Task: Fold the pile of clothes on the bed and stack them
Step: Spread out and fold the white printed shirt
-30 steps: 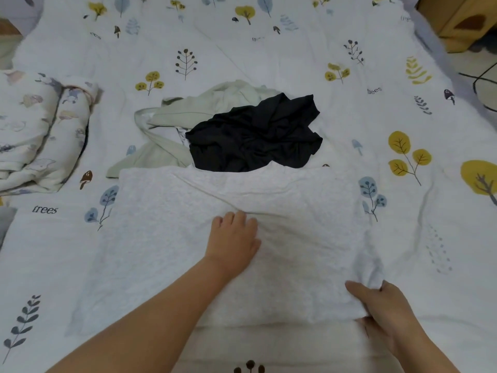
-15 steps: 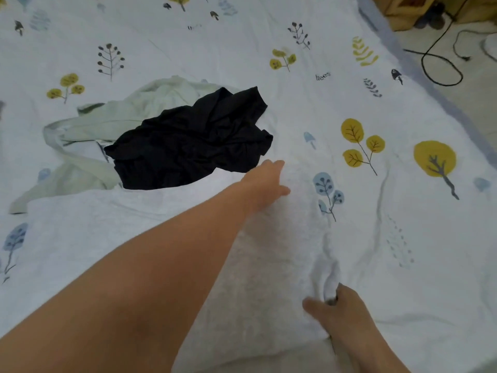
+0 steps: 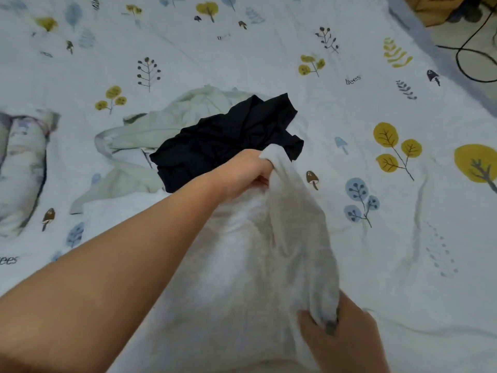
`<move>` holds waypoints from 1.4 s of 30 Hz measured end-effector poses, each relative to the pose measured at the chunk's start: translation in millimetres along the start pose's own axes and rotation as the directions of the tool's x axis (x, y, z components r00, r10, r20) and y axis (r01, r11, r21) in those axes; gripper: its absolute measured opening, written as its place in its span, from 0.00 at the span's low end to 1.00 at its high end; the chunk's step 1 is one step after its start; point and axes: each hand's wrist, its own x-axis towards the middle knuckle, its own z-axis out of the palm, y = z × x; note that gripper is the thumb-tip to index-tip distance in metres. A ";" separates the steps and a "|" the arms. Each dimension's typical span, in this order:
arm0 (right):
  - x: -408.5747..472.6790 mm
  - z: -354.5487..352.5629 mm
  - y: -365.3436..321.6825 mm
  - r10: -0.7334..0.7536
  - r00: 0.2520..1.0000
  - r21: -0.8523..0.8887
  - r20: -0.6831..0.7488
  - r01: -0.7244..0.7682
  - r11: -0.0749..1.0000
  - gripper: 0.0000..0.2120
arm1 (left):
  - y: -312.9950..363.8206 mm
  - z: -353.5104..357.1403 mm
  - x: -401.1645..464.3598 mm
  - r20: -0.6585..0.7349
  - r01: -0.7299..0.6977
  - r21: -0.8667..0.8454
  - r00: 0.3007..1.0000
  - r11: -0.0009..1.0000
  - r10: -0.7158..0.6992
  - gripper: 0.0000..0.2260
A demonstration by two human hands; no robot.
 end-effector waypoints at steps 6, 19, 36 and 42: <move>-24.7 95.2 -59.6 -0.399 0.909 -0.110 -0.122 0.387 0.915 0.23 | -18.5 -89.3 -58.8 -0.033 0.022 -0.249 0.999 0.968 -0.031 0.05; -43.2 255.4 -127.1 -0.420 0.886 -0.295 0.197 0.462 0.836 0.33 | -116.6 -212.7 -135.6 -0.276 -0.125 -0.889 0.913 0.440 -0.299 0.05; 53.5 217.7 -67.8 -0.562 0.826 -0.624 0.046 0.464 0.629 0.30 | -207.1 -146.5 -166.2 -0.267 0.158 0.953 0.842 0.258 0.469 0.27; 78.4 220.6 -47.4 -0.531 0.831 -0.692 0.165 0.482 0.538 0.31 | -237.7 -159.5 -162.4 -0.324 0.245 0.934 0.889 0.261 0.325 0.28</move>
